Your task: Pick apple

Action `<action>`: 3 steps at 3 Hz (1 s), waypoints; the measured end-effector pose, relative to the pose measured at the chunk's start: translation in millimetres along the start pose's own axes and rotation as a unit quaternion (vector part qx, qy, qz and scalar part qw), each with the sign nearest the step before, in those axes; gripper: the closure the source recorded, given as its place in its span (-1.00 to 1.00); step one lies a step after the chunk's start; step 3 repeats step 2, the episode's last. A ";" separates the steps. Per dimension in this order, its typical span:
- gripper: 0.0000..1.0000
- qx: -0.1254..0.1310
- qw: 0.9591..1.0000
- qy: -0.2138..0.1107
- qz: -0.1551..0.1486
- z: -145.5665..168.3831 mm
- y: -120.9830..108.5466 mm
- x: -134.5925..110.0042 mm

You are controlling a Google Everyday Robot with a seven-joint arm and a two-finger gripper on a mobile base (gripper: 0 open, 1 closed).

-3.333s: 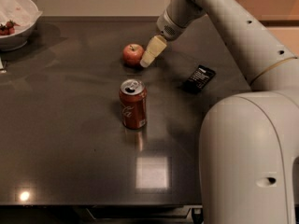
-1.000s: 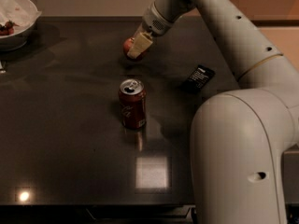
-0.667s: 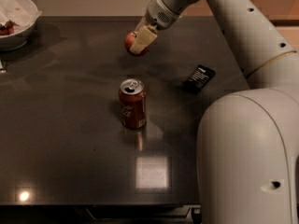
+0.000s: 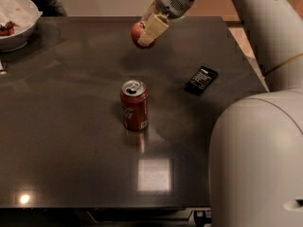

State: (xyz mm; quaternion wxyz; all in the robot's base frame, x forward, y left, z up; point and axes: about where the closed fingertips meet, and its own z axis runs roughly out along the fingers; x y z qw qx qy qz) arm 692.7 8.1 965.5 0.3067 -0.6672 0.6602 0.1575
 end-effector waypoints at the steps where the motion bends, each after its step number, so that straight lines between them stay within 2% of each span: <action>1: 1.00 0.004 1.000 -0.002 -0.012 -16.7 3.4 -3.9; 3: 1.00 0.008 1.000 -0.003 -0.019 -25.2 4.7 -5.9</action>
Offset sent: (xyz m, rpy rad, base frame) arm -0.0184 -0.0234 0.0368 -0.0098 -0.0479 0.0299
